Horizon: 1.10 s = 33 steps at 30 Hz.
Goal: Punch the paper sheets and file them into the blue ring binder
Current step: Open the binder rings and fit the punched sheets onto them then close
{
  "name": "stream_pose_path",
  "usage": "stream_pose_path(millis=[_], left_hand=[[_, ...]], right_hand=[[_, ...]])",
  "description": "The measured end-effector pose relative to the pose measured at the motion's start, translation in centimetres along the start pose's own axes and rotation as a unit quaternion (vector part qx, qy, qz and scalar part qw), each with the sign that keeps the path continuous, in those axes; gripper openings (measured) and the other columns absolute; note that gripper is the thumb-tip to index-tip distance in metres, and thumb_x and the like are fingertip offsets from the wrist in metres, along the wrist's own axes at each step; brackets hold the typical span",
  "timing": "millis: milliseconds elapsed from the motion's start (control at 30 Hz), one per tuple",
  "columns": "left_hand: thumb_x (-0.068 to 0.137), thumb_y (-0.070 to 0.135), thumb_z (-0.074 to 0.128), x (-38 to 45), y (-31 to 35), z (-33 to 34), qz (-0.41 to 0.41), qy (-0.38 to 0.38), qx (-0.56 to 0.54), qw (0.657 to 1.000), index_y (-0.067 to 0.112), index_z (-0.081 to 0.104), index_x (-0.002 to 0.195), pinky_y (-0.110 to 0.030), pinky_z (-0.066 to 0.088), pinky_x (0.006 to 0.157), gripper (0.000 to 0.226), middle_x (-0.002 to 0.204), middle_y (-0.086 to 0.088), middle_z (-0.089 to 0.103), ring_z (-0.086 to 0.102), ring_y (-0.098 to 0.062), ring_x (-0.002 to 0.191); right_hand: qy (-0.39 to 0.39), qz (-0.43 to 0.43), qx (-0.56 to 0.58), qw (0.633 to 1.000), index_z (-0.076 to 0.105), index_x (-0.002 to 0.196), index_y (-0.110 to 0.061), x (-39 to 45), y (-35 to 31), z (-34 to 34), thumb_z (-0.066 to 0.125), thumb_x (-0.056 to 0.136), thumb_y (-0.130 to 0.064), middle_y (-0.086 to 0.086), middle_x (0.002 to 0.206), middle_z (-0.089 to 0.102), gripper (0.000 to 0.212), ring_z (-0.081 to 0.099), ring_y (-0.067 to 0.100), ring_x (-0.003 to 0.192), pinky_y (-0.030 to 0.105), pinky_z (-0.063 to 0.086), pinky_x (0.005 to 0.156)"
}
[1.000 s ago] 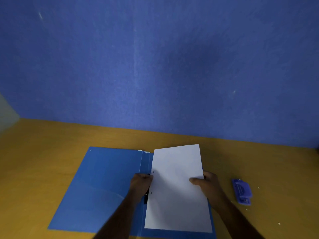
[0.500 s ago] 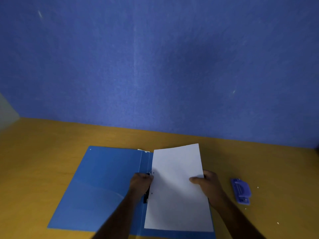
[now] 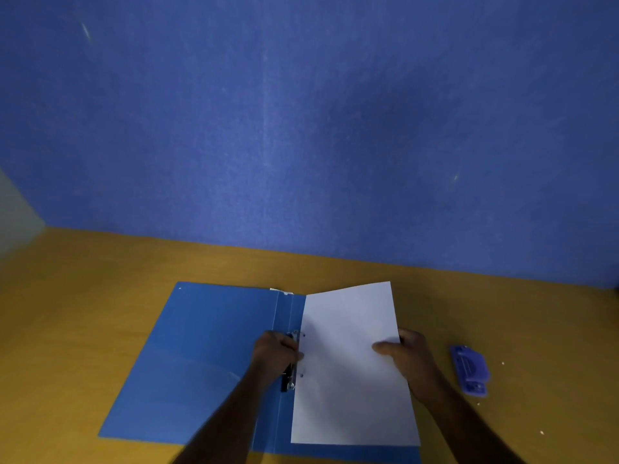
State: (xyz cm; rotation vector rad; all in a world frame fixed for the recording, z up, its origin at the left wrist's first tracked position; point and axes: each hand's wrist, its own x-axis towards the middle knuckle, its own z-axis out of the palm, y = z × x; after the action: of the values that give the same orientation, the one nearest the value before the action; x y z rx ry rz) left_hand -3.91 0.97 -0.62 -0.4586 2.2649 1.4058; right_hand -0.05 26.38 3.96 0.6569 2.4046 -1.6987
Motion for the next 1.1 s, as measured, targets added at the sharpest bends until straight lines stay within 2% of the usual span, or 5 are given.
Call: stream_pose_path(millis=[133,400,667,933,1100], left_hand=[[0.069,0.012,0.085,0.2,-0.1,0.4,0.019,0.011,0.036,0.999,0.019,0.072,0.069,-0.023,0.058,0.066,0.015,0.082,-0.005,0.073,0.07,-0.014,0.075],[0.068,0.014,0.083,0.6,-0.6,1.0,0.018,0.037,0.076,0.996,0.017,0.075,0.076,-0.025,0.059,0.068,0.012,0.081,0.0,0.073,0.069,-0.012,0.074],[0.063,0.018,0.068,1.9,-1.6,1.9,0.023,0.067,0.14,0.988,0.018,0.067,0.08,-0.027,0.061,0.064,0.017,0.081,0.002,0.069,0.068,-0.012,0.072],[0.07,0.021,0.066,1.4,-0.9,1.9,0.045,0.072,0.208,0.974,0.012,0.066,0.096,-0.028,0.057,0.071,0.028,0.096,-0.006,0.069,0.068,-0.021,0.087],[0.072,0.028,0.073,0.9,-0.9,1.7,0.056,0.081,0.238,0.966,0.015,0.062,0.101,-0.032,0.059,0.075,0.033,0.099,-0.004,0.068,0.067,-0.02,0.09]], right_hand=[[0.007,0.013,-0.032,0.999,0.071,0.088,-0.007,0.3,0.5,0.0,0.075,0.078,-0.008,0.014,0.086,0.073,0.011,0.07,0.031,0.08,0.047,0.058,0.078],[0.015,0.067,-0.07,0.995,0.069,0.086,-0.014,0.6,2.7,0.1,0.08,0.075,-0.014,0.006,0.085,0.073,0.016,0.071,0.023,0.077,0.038,0.059,0.07],[0.036,0.075,-0.114,0.99,0.064,0.109,-0.004,1.3,4.7,1.1,0.089,0.064,-0.016,0.01,0.1,0.07,0.052,0.065,0.024,0.083,0.035,0.056,0.069],[0.046,0.077,-0.222,0.971,0.039,0.14,-0.005,1.1,4.4,1.4,0.085,0.07,-0.028,0.015,0.137,0.054,0.088,0.054,0.032,0.123,0.037,0.046,0.097],[0.058,-0.061,-0.418,0.904,0.04,0.141,-0.021,0.8,3.9,2.1,0.073,0.073,-0.05,0.005,0.14,0.05,0.082,0.048,0.024,0.128,0.037,0.046,0.103]])
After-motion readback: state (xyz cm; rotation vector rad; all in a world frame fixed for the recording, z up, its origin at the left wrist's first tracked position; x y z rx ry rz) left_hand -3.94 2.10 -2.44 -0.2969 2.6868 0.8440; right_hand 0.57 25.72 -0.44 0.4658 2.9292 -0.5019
